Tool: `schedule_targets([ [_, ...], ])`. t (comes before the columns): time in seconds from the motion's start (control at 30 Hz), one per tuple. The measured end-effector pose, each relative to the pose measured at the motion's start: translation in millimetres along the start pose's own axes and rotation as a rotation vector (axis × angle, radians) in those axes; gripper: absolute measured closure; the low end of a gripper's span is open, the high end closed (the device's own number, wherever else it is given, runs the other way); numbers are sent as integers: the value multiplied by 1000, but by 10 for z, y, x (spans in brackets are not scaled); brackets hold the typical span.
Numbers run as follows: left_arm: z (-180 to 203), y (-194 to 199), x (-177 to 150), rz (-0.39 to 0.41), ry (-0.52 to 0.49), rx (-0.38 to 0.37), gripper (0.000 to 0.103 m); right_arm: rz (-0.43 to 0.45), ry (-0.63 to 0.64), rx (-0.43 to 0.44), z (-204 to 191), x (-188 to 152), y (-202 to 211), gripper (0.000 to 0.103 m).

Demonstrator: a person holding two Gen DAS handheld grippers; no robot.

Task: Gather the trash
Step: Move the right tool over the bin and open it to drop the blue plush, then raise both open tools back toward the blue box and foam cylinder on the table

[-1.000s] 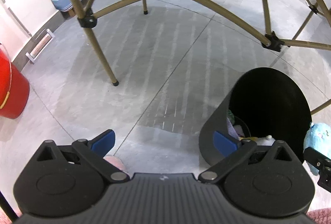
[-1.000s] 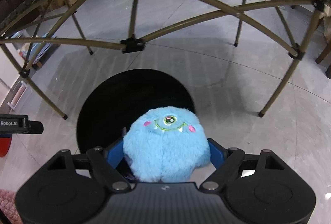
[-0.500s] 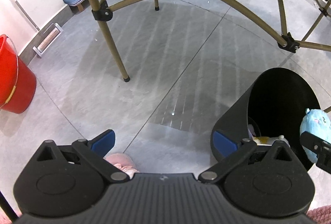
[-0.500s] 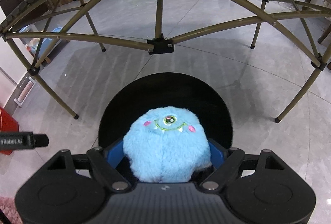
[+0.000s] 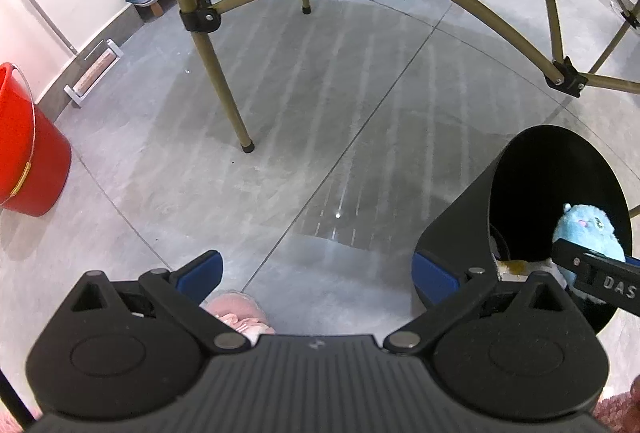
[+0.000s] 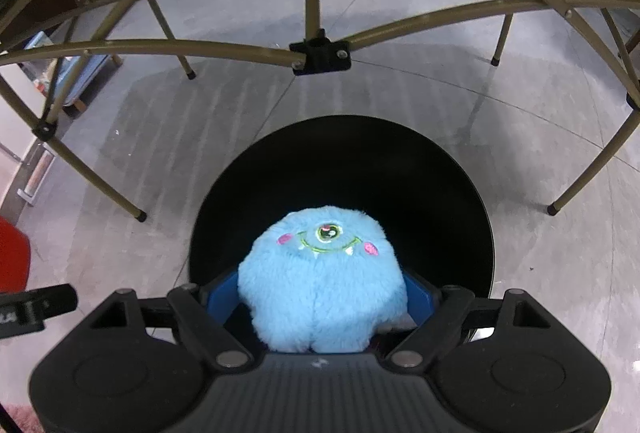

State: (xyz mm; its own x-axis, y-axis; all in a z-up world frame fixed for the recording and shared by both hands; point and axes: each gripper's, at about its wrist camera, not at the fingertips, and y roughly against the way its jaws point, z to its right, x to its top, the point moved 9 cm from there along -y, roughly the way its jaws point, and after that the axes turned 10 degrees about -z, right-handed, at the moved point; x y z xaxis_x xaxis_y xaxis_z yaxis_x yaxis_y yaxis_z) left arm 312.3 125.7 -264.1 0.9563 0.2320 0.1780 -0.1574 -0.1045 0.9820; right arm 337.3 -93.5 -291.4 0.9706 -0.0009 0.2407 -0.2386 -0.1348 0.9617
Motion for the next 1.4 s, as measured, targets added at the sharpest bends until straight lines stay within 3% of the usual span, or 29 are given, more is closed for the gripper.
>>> schedule_targets([
  [0.3,36,-11,-15,-4,-10,-1,0,-3,-1,-13,8,-10,-44,18],
  [0.43,35,-16,-14,-4,-13,-2,0,-12,-10,-37,47,-14,-77,1],
  [1.1,61,56,-8,15,-19,-23,0,4,2,-59,55,2,-24,0],
  [1.4,118,378,57,123,-18,-85,0,103,29,-62,52,88,261,0],
])
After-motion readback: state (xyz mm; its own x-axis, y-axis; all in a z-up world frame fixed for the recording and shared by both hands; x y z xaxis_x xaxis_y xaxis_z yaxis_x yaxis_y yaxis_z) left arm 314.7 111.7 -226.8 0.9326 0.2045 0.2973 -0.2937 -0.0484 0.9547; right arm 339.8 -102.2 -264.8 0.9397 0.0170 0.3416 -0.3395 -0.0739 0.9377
